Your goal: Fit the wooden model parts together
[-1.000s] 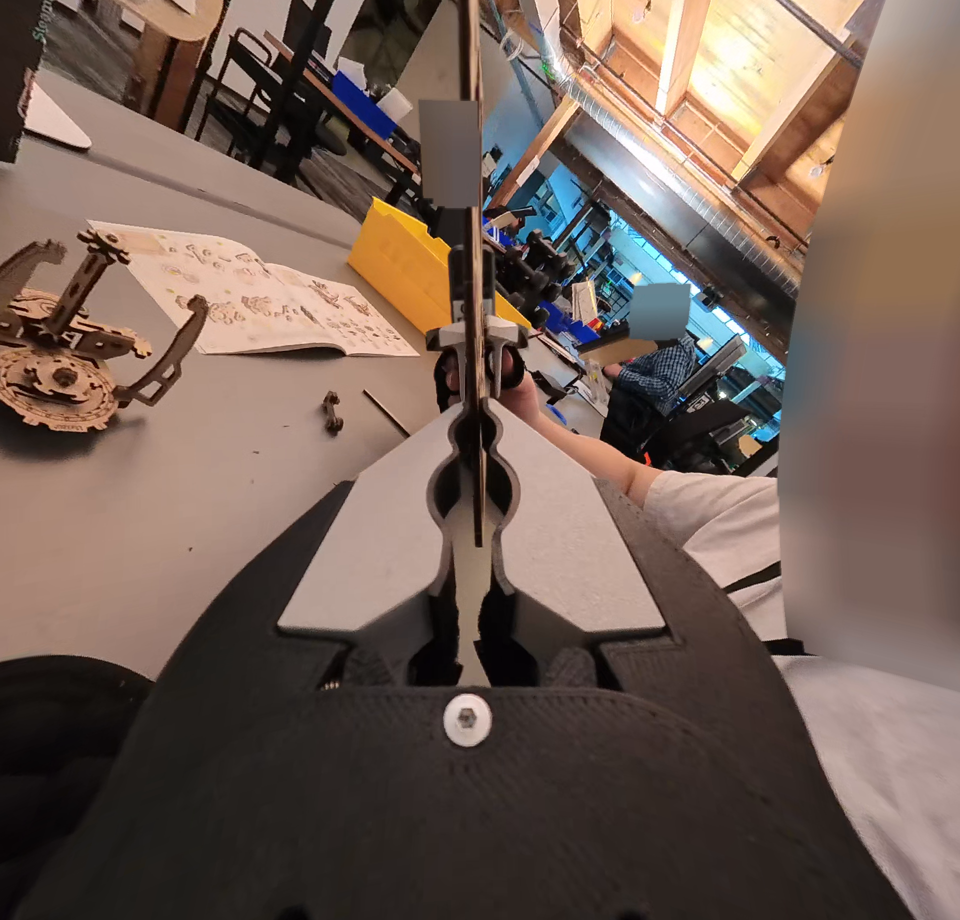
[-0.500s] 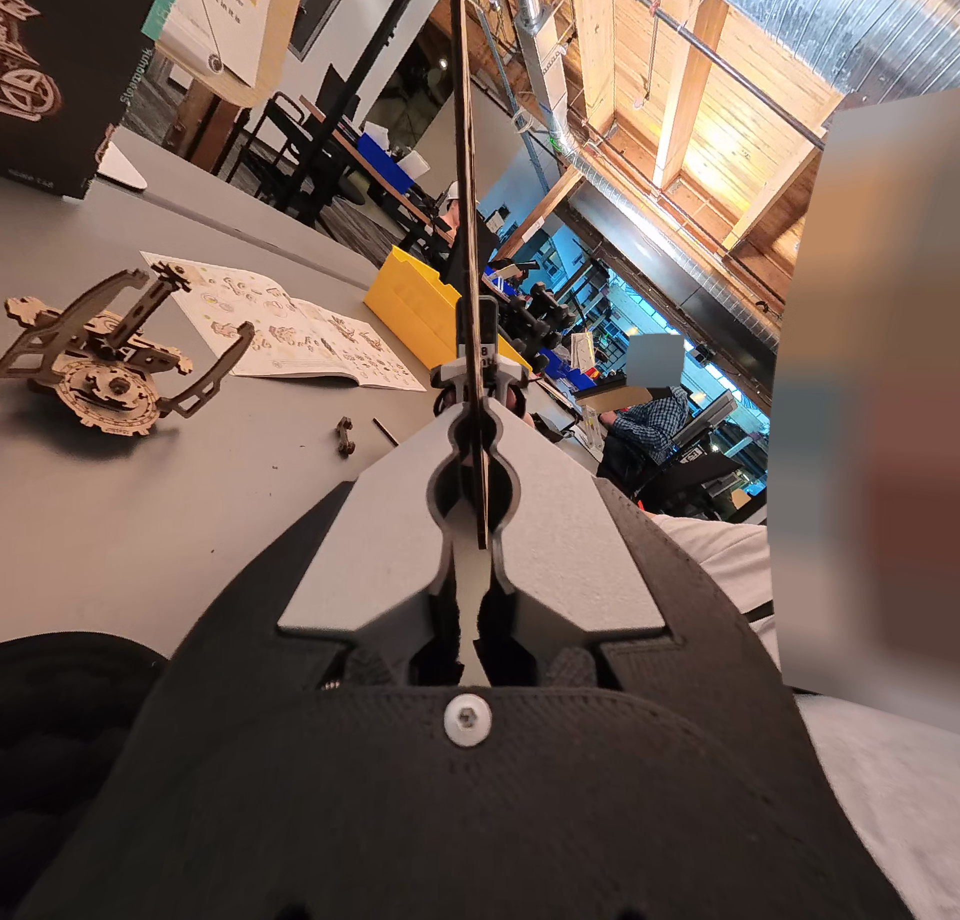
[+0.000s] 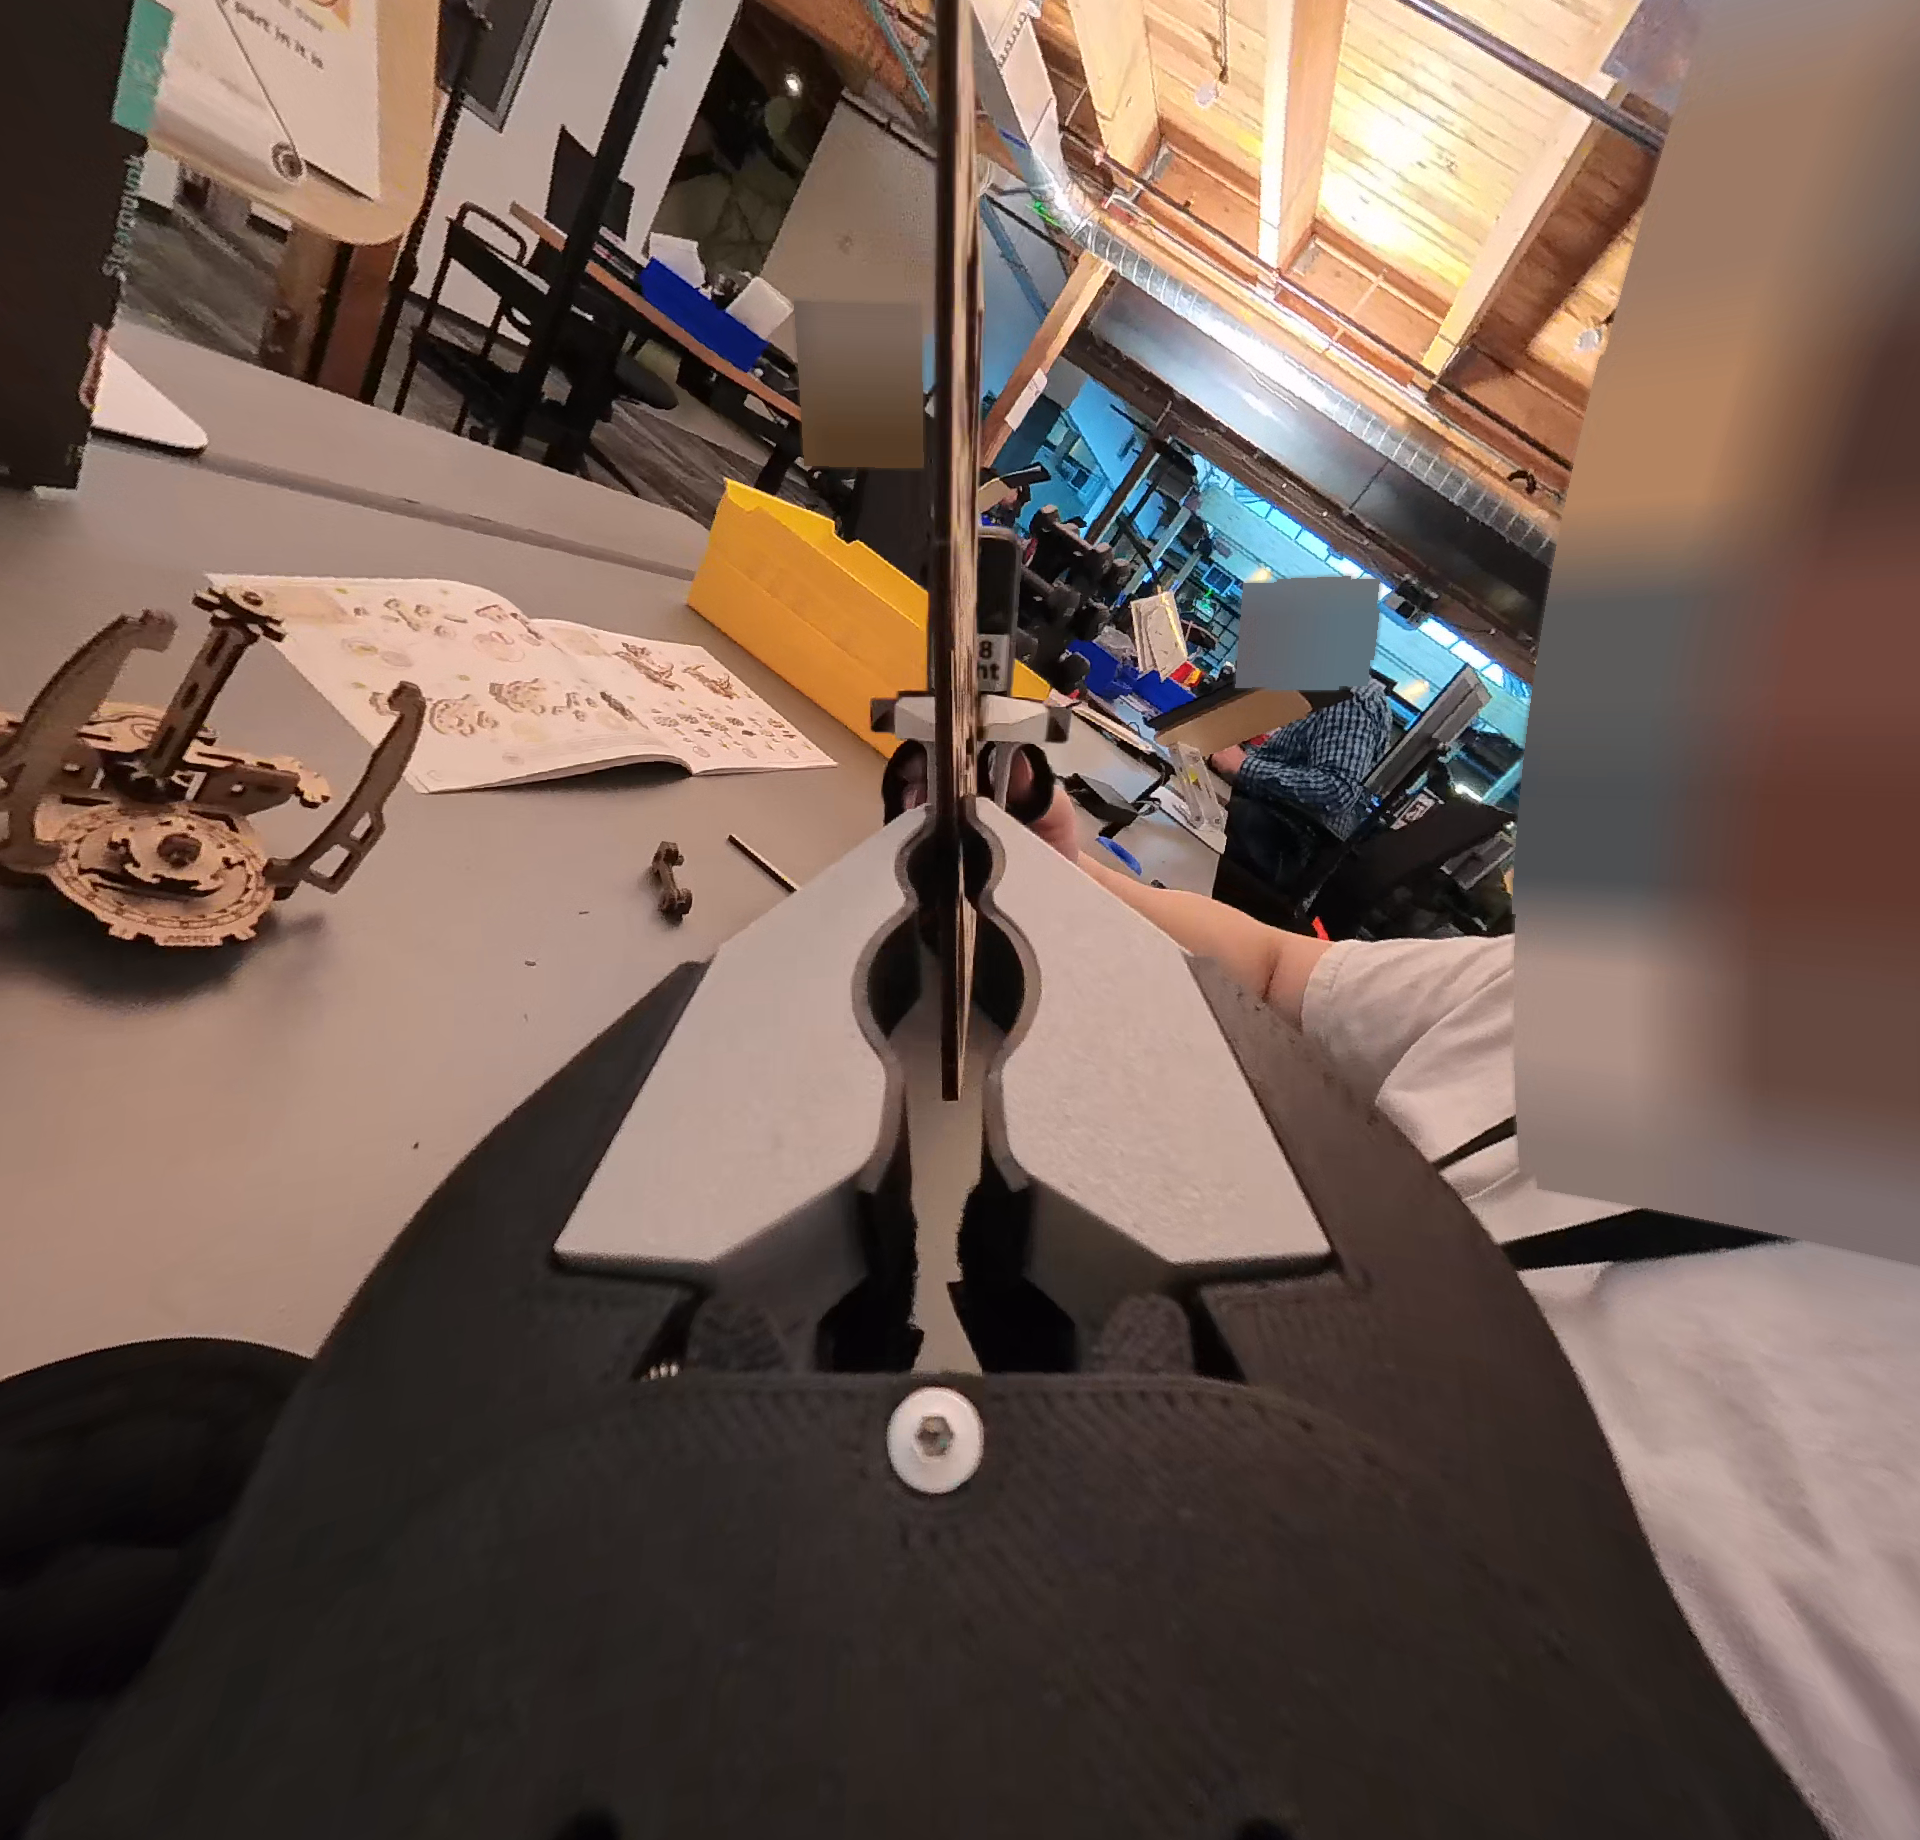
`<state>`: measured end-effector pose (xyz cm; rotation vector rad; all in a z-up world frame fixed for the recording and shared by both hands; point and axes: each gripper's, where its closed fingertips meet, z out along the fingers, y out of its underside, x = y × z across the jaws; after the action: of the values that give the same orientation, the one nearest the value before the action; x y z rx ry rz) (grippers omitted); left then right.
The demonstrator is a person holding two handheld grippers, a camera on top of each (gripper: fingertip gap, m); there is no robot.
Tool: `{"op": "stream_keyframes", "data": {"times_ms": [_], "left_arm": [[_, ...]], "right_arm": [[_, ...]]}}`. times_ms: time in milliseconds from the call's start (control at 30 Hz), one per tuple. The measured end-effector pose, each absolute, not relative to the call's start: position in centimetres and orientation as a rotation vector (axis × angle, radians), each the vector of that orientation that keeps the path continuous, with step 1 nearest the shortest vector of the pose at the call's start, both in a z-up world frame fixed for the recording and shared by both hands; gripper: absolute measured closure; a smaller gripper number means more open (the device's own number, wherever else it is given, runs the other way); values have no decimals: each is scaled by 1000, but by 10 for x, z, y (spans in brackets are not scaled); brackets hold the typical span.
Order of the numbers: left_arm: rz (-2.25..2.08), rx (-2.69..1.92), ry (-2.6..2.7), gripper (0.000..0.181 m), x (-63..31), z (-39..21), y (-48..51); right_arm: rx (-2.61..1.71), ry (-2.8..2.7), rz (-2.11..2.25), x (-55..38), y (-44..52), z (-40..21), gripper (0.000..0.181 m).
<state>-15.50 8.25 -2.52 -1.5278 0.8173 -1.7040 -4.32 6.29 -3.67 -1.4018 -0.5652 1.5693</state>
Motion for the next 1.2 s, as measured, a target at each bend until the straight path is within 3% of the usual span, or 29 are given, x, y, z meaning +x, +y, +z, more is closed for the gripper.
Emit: {"op": "stream_keyframes", "data": {"times_ms": [567,900,1200], "left_arm": [[-1736,-1417,865,181,-160,-16,73],[-1787,-1532,810,181,-164,-42,67],[-1911,-1548,851,161,-153,-58,49]], "right_arm": [[-1314,-631,1563,-48,49,-25,181],[-1465,-588,1618,-51,52,-45,181],[-1528,-511,1663,-55,60,-54,181]]}}
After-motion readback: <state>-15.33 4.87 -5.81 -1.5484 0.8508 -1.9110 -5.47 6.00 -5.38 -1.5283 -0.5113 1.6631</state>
